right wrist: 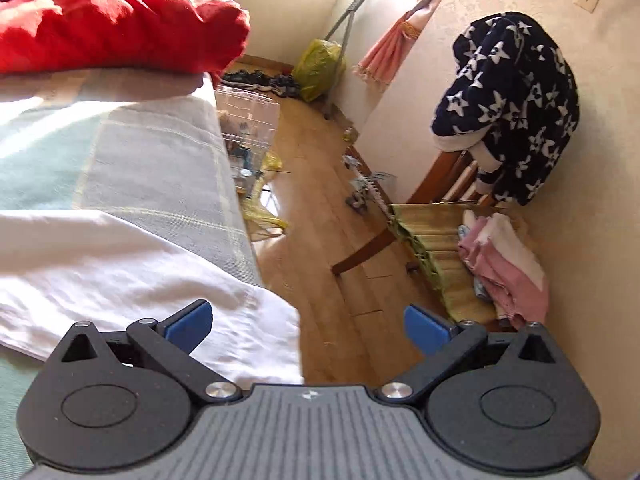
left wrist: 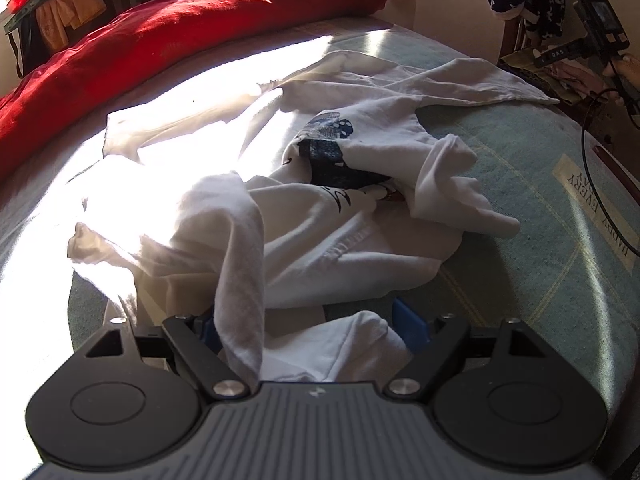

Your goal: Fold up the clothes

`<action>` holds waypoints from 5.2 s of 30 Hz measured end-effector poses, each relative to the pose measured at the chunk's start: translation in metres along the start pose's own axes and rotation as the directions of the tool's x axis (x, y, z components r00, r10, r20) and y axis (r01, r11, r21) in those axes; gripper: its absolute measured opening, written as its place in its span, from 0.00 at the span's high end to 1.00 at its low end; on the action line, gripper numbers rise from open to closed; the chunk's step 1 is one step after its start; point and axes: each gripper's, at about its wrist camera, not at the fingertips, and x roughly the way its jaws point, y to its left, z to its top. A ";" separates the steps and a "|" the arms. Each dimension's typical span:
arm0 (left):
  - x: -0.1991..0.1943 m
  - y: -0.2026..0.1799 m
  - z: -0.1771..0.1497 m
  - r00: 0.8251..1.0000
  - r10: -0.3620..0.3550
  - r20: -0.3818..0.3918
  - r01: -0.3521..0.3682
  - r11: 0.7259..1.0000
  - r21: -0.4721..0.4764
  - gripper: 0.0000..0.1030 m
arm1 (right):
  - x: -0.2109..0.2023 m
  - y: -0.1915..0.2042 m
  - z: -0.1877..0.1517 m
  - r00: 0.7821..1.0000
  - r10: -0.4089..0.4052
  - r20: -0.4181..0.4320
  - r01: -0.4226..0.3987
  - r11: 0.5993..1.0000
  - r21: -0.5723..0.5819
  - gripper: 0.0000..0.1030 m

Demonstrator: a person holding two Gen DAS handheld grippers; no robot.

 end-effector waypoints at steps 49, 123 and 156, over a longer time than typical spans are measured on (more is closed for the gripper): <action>-0.094 0.041 -0.103 0.962 0.046 0.269 0.023 0.969 -0.248 0.20 | -0.251 0.322 -0.205 0.716 0.687 -0.123 -0.695 0.718 -0.040 0.00; -0.089 0.321 -0.062 0.590 0.804 -0.075 -0.742 0.503 -0.443 0.30 | -0.307 0.335 -0.182 0.695 0.719 0.012 -0.717 0.694 -0.063 0.00; -0.113 0.263 -0.135 0.824 0.563 -0.053 -0.558 0.793 -0.244 0.27 | -0.334 0.330 -0.188 0.686 0.727 0.035 -0.722 0.686 -0.086 0.00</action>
